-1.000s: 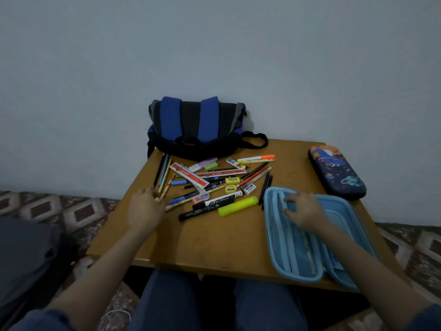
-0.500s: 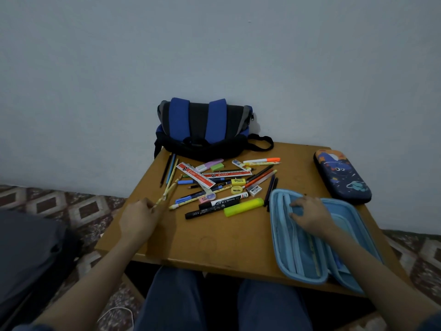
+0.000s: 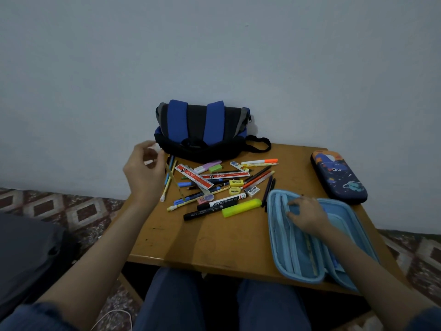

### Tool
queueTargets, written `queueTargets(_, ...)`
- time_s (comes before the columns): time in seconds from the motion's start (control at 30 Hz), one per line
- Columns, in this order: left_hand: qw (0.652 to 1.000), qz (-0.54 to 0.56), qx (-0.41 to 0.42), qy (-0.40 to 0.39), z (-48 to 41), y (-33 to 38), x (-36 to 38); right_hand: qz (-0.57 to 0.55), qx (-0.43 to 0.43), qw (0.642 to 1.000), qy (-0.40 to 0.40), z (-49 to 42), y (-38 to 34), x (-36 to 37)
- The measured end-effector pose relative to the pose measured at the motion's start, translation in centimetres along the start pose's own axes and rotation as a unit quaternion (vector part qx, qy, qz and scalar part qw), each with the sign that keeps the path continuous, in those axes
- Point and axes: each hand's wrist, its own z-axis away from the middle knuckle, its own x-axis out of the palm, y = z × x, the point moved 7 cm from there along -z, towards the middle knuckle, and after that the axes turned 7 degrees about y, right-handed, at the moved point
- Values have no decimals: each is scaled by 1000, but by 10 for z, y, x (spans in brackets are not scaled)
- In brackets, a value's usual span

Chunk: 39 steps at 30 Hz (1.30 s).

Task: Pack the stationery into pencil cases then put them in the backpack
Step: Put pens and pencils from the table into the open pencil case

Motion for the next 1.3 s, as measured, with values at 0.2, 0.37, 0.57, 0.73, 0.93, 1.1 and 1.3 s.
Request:
queueTargets(0.2, 988, 120, -98, -22, 6, 22, 23, -53, 3, 998, 25, 6, -18, -11)
queueTargets(0.37, 960, 165, -212, -81, 45, 13, 64, 37, 8, 997, -73, 13, -22, 2)
queueTargets(0.57, 952, 154, -238, -116, 81, 8, 94, 68, 60, 993, -69, 16, -8, 0)
queueTargets(0.73, 948, 142, -245, -144, 108, 19, 121, -3, 64, 997, -51, 18, -1, 0)
queueTargets(0.93, 933, 103, -232, -254, 137, 32, 163, -130, 57, 989, -43, 16, 6, -2)
queueTargets(1.1, 910, 79, -241, -329, 165, 37, 186, -163, 47, 985, -34, 15, 11, -3)
queueTargets(1.3, 817, -50, -187, -543, 205, 34, 201, -150, 47, 987, -31, 17, 10, -4)
